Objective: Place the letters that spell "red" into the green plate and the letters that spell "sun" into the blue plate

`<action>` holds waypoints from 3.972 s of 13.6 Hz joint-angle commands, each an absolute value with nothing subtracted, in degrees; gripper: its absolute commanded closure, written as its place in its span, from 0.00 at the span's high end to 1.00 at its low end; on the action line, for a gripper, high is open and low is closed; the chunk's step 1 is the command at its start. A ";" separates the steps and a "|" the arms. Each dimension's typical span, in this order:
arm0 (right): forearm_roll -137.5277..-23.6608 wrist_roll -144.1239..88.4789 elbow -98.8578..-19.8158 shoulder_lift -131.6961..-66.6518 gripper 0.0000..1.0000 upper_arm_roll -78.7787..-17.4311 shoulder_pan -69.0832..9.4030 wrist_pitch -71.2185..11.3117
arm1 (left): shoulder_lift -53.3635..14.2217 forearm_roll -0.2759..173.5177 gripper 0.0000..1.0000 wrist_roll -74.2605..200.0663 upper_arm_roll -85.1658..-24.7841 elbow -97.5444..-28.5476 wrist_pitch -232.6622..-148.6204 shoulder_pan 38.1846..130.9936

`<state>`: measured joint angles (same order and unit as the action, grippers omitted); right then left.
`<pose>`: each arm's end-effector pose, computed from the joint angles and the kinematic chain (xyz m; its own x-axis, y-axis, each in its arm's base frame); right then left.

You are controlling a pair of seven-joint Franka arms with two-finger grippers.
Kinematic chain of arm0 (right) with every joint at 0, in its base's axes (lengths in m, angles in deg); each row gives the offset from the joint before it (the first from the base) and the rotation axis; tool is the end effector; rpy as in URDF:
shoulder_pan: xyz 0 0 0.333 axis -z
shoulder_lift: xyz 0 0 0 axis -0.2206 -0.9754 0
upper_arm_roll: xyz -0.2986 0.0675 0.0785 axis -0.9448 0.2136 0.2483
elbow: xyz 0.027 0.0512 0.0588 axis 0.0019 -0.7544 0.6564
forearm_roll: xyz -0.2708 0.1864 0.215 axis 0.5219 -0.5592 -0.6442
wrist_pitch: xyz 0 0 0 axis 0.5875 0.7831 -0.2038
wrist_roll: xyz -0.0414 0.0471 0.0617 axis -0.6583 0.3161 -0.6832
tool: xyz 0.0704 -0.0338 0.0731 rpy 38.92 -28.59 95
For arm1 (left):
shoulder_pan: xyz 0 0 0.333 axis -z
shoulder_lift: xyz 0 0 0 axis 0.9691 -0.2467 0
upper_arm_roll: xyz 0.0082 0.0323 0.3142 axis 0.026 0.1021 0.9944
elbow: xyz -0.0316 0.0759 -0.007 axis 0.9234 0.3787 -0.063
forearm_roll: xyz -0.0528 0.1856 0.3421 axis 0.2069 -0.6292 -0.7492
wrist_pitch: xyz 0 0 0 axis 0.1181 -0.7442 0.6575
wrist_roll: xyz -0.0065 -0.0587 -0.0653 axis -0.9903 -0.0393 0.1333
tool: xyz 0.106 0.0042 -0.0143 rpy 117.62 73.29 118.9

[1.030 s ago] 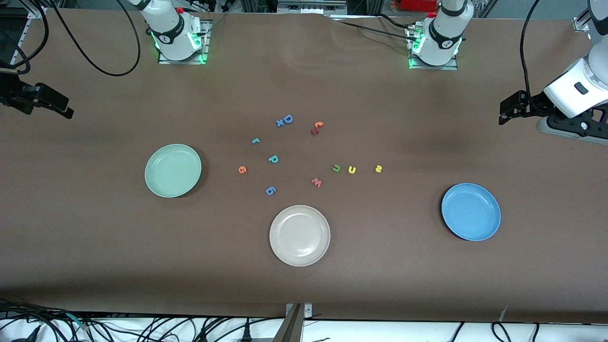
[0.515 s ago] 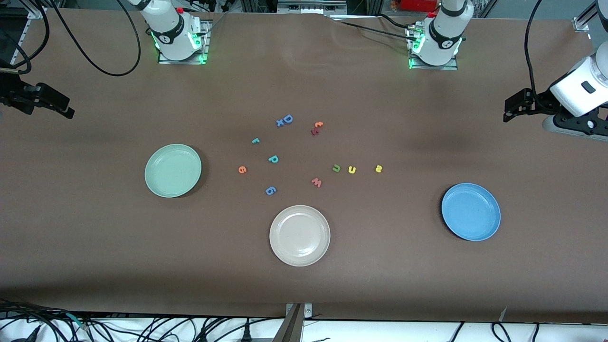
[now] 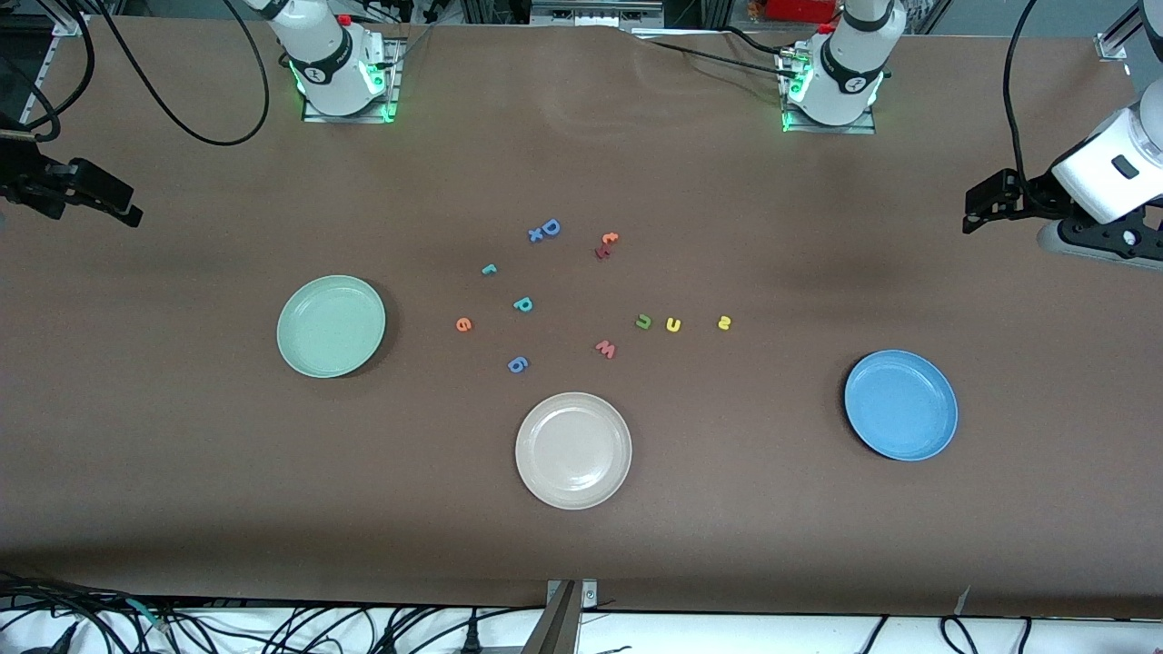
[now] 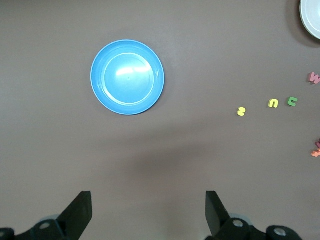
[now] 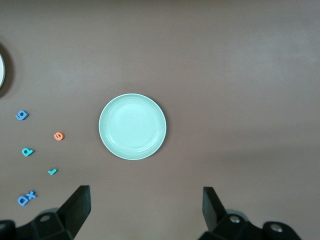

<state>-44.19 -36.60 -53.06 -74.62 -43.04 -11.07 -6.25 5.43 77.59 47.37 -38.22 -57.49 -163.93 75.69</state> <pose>0.5510 -0.0189 0.6163 0.9949 -0.1013 0.0023 -0.1013 -0.9948 -0.0096 0.5547 -0.0139 0.5860 0.9802 -0.1828 -0.0760 -0.1825 -0.9831 0.0118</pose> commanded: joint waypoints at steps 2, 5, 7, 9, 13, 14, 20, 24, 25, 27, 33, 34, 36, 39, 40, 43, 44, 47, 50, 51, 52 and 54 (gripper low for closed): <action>-45.33 -35.67 -53.22 -74.22 0.99 -43.10 -10.98 -4.25 | 4.73 78.77 1.00 46.08 -38.23 -55.79 -162.69 75.19; -45.33 -35.75 -53.22 -74.39 0.99 -43.10 -10.90 -4.24 | 4.73 78.77 1.00 46.08 -38.23 -55.71 -162.69 75.19; -45.24 -35.84 -53.13 -74.39 0.99 -43.18 -10.90 -4.33 | 4.64 78.77 1.00 46.08 -38.23 -55.44 -162.69 75.19; -45.24 -35.85 -53.04 -74.39 0.99 -43.18 -10.90 -4.33 | 4.64 78.77 1.00 46.08 -38.14 -55.44 -162.69 75.19; -45.15 -35.67 -53.13 -74.39 1.00 -43.27 -10.90 -4.25 | 4.64 78.77 1.00 46.08 -38.14 -55.44 -162.69 75.19; -45.15 -35.67 -53.04 -74.39 1.00 -43.27 -10.90 -4.33 | 4.64 78.77 1.00 46.08 -38.14 -55.44 -162.69 75.19; -45.15 -36.19 -53.04 -74.39 1.00 -43.27 -10.90 -4.25 | 4.64 78.77 1.00 46.08 -38.14 -55.44 -162.69 75.19; -45.15 -35.84 -53.04 -74.39 1.00 -43.27 -10.90 -4.33 | 4.64 78.77 1.00 46.08 -38.14 -55.44 -162.60 74.84; -45.15 -35.76 -53.04 -74.48 1.00 -43.27 -10.90 -4.33 | 4.64 78.77 1.00 46.08 -38.14 -55.44 -162.60 74.84; -45.15 -36.28 -53.04 -74.39 1.00 -43.27 -10.90 -4.25 | 4.64 78.77 1.00 46.08 -38.14 -55.44 -162.60 74.84; -45.24 -36.46 -53.13 -74.39 1.00 -43.27 -10.90 -4.16 | 4.64 78.77 1.00 46.08 -38.14 -55.44 -162.60 74.84; -45.24 -36.46 -53.13 -74.39 1.00 -43.27 -10.90 -4.16 | 4.64 78.77 1.00 46.08 -38.14 -55.44 -162.60 74.84; -45.24 -36.11 -53.13 -74.39 1.00 -43.18 -10.90 -4.16 | 4.64 78.77 1.00 46.08 -38.14 -55.44 -162.60 74.84; -45.16 -36.20 -53.22 -74.39 1.00 -43.18 -10.90 -4.16 | 4.64 78.77 1.00 46.08 -38.14 -55.44 -162.60 74.84; -45.24 -36.02 -53.22 -74.39 1.00 -43.18 -10.90 -3.55 | 4.64 78.77 1.00 46.08 -38.14 -55.44 -162.60 74.84; -45.24 -36.02 -53.22 -74.48 1.00 -43.18 -10.90 -3.28 | 4.64 78.77 1.00 46.08 -38.14 -55.44 -162.60 74.84; -45.24 -36.11 -53.22 -74.39 1.00 -43.18 -10.90 -3.28 | 4.64 78.77 1.00 46.08 -38.14 -55.44 -162.60 74.84; -45.07 -36.28 -53.30 -74.39 1.00 -43.18 -10.90 -2.75 | 4.64 78.77 1.00 46.08 -38.14 -55.44 -162.60 74.84; -45.24 -36.90 -53.30 -74.39 0.99 -42.92 -11.07 -2.92 | 4.64 78.77 1.00 46.08 -38.14 -55.44 -162.60 74.84; -45.24 -38.81 -53.30 -74.48 0.99 -42.75 -11.51 -2.93 | 4.64 78.77 1.00 46.08 -38.14 -55.44 -162.60 74.84; -45.24 -42.14 -53.30 -74.48 0.99 -42.13 -12.64 -3.01 | 4.64 78.77 1.00 46.08 -38.14 -55.44 -162.60 74.84; -45.24 -47.16 -53.30 -75.35 0.99 -40.82 -15.19 -3.63 | 4.64 78.77 1.00 46.08 -38.14 -55.44 -162.60 74.84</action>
